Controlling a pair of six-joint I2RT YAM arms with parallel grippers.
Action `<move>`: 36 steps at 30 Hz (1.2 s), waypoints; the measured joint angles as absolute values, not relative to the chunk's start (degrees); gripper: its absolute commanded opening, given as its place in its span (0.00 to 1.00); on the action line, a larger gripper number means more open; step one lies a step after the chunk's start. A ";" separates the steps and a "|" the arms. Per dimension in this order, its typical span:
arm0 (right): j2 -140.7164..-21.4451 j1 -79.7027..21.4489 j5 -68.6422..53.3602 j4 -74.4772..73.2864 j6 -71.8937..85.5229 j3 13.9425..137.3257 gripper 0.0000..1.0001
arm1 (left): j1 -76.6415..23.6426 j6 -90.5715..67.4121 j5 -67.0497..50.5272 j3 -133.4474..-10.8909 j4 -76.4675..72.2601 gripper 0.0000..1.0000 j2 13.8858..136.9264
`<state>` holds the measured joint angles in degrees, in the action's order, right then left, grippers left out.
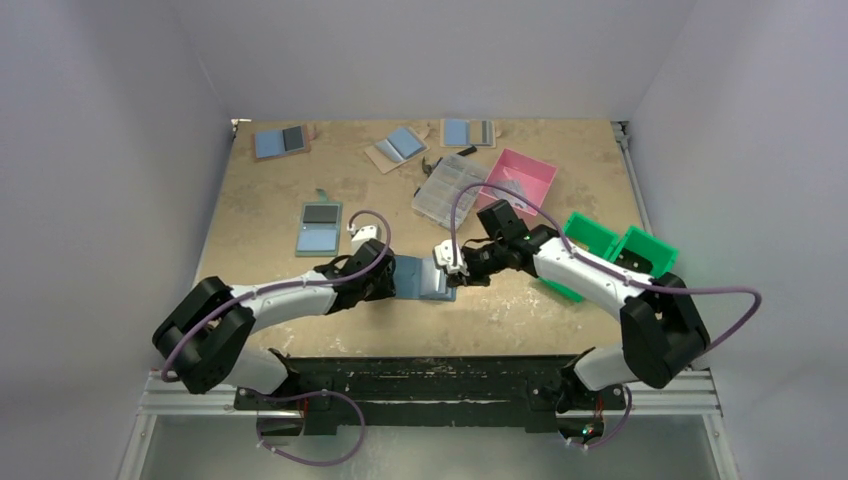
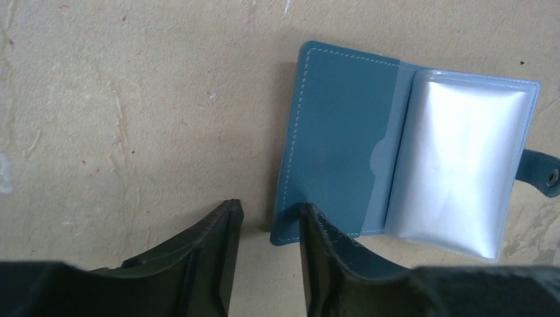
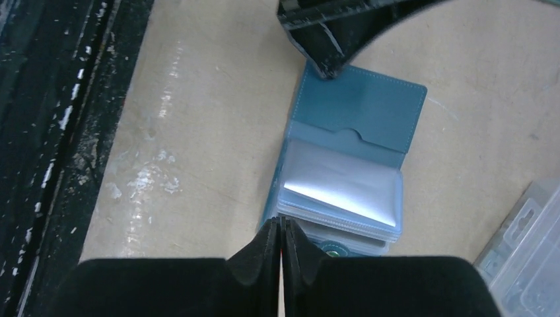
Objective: Take the credit cards out of the card holder
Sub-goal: Remove the credit card from the card holder.
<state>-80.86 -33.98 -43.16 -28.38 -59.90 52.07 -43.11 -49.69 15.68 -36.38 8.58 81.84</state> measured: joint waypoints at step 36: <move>-94.50 -35.14 -35.46 -16.23 -27.11 59.40 0.00 | -51.05 -37.71 -2.94 -25.74 -11.79 0.58 52.12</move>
